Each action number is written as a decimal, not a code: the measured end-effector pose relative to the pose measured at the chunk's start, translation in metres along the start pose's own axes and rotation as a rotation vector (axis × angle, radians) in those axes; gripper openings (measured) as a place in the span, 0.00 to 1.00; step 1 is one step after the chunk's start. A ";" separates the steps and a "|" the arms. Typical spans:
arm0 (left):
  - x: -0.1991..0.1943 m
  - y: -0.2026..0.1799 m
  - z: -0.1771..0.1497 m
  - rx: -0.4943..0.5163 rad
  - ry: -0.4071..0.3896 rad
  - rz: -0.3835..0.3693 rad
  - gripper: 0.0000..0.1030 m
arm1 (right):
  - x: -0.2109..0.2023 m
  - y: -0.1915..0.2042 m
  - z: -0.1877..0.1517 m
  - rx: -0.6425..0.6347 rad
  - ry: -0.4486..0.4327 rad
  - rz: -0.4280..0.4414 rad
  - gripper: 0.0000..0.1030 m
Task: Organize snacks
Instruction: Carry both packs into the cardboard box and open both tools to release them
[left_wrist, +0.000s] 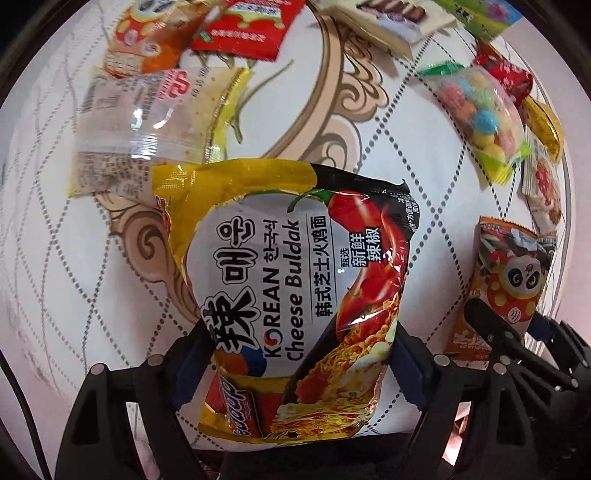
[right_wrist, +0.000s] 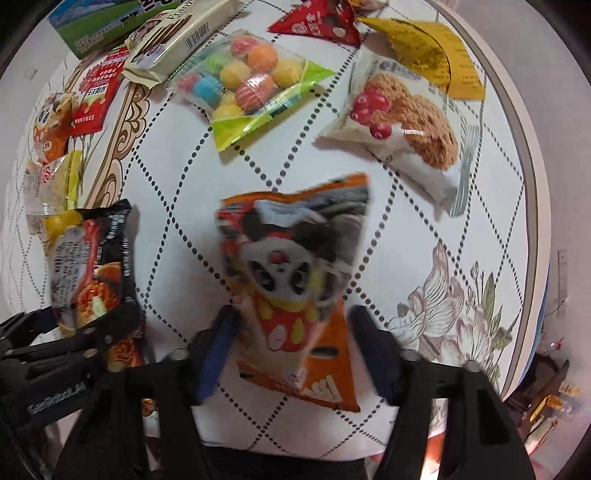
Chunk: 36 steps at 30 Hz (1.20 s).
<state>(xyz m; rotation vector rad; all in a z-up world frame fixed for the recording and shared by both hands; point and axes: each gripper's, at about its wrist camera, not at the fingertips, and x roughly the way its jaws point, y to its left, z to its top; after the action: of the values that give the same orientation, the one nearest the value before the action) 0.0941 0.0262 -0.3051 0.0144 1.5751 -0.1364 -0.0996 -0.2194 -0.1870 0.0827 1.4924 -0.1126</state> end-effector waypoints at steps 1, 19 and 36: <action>-0.007 -0.001 -0.003 -0.011 -0.004 0.004 0.83 | 0.005 0.002 0.002 -0.007 -0.003 -0.005 0.54; -0.002 -0.026 -0.009 -0.048 0.124 0.017 0.86 | 0.012 -0.017 0.054 -0.199 0.016 0.177 0.76; -0.091 -0.022 -0.030 -0.032 -0.001 -0.030 0.83 | 0.025 0.039 0.055 -0.207 -0.060 0.047 0.52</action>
<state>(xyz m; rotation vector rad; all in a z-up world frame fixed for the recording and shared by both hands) 0.0630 0.0140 -0.2126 -0.0347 1.5766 -0.1349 -0.0380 -0.1881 -0.2081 -0.0519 1.4336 0.0772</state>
